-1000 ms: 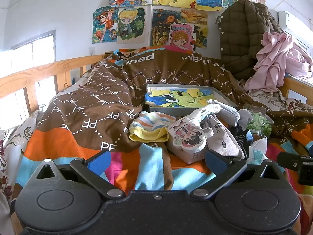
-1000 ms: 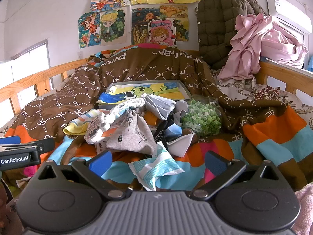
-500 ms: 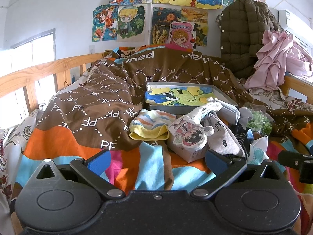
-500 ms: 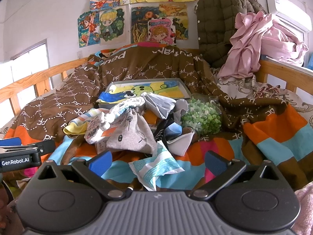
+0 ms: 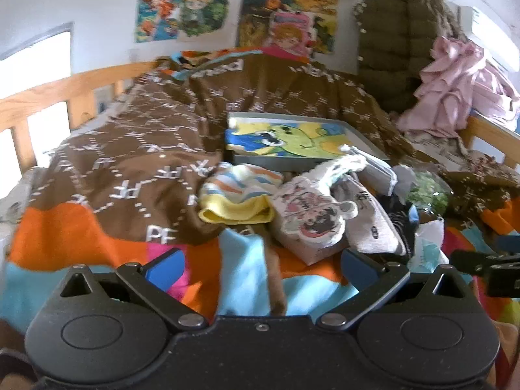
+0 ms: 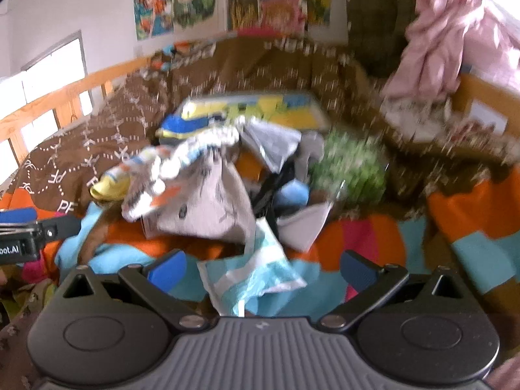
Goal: Organize soft objects
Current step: 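Move left gripper to the cartoon-printed pouch while right gripper approaches the white-blue striped cloth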
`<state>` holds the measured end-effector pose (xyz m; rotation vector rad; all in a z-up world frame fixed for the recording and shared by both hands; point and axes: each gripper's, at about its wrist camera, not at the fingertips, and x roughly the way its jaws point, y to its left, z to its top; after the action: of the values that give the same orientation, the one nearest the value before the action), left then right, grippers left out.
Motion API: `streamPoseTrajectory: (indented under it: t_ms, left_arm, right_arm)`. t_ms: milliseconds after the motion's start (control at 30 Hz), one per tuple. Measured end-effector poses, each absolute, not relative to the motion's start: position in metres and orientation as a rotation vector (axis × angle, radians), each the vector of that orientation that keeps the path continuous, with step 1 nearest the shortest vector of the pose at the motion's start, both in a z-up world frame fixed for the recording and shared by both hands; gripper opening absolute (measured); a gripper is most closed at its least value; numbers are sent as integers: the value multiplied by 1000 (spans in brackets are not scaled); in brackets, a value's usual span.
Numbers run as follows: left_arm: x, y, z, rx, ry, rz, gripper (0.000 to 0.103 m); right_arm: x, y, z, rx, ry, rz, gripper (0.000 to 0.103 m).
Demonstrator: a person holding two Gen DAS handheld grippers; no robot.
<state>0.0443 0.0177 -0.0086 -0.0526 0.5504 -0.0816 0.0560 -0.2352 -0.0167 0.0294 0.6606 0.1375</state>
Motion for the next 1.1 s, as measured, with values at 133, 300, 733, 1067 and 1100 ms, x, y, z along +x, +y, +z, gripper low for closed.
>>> streamPoseTrajectory:
  t_ms: [133,300,733,1067,1100]
  left_arm:
    - [64,15,-11,-26,549,-171,102]
    - [89,5,-17,-7,551,-246,102]
    - [138,-9,-50,-129,631,-287,96]
    - [141,5,-53,-274,633,-291,80]
    - [140,5,-53,-279,631,-291,77]
  right_arm:
    - [72,-238,-29,66,729,167,103]
    - [80,-237,-40,96,755,195,102]
    - [103,-231,-60,151,829,242,87]
    - [101,-221,-58,131,787,298,75]
    - [100,-221,-57,129,779,305,74]
